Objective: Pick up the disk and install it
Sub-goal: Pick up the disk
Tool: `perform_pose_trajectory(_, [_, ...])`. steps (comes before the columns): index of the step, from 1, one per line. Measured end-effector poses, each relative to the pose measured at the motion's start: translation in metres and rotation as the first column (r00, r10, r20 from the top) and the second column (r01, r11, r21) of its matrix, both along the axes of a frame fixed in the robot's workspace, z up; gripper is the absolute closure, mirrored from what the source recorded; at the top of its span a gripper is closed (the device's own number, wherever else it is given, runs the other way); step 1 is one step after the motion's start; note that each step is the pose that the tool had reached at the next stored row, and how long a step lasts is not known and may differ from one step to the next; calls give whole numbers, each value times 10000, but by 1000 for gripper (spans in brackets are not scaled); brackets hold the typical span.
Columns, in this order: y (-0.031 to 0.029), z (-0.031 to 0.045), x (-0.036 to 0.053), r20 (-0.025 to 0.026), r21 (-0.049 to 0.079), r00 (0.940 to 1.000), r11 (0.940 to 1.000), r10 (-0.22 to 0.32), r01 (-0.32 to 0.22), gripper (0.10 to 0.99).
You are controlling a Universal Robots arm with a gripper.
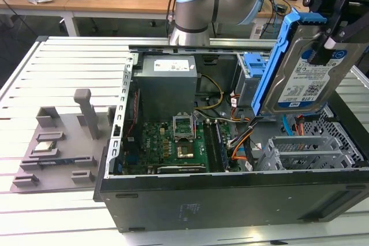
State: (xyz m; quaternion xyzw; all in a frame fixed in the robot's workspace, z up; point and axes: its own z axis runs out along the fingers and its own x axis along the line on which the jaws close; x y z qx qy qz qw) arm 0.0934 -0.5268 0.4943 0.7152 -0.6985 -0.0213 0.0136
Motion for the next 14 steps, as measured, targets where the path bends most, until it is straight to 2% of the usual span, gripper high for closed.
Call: perform_pose_trajectory(14, [-254, -5, 0, 0, -1, 10000, 10000, 0, 0, 725])
